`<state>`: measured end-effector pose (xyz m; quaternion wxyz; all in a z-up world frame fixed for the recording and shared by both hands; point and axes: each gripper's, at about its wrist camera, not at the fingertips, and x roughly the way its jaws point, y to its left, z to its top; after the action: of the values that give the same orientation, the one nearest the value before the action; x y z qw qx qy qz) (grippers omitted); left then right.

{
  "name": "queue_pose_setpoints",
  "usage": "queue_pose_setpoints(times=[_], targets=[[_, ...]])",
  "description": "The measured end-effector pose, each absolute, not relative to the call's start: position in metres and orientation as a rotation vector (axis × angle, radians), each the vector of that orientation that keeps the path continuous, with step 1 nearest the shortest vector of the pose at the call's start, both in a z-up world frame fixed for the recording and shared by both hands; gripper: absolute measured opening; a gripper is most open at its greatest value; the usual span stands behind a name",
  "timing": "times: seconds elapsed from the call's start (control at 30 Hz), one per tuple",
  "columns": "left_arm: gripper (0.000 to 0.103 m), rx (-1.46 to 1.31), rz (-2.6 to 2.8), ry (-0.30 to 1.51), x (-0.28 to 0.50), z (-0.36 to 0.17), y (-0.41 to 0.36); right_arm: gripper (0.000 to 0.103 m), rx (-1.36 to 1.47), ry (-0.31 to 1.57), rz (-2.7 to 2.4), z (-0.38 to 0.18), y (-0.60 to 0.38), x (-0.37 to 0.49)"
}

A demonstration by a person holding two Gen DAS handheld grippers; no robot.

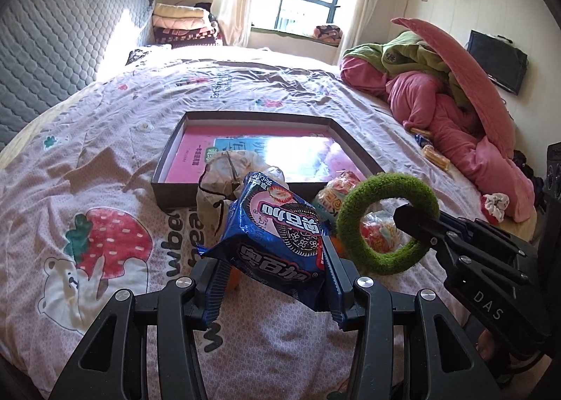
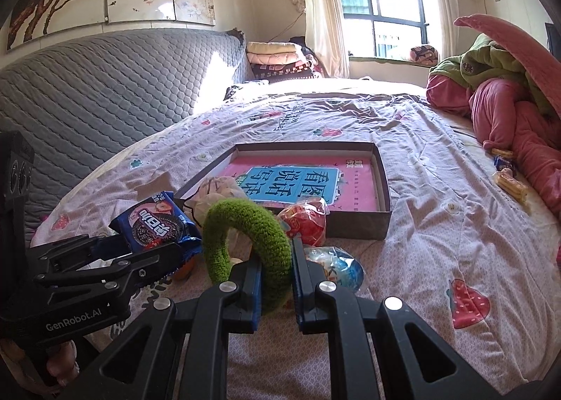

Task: Organize objects
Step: 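Lift the cookie pack with the left gripper while the right carries the green ring over the box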

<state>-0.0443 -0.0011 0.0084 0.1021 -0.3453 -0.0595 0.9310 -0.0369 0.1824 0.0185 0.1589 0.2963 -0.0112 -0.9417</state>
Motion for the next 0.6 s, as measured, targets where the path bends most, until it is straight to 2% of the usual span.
queue_pose_setpoints(times=[0.6], targets=[[0.05, -0.973, 2.812, -0.202, -0.073, 0.021, -0.015, 0.014, 0.766, -0.008, -2.727, 0.032, 0.183, -0.062]])
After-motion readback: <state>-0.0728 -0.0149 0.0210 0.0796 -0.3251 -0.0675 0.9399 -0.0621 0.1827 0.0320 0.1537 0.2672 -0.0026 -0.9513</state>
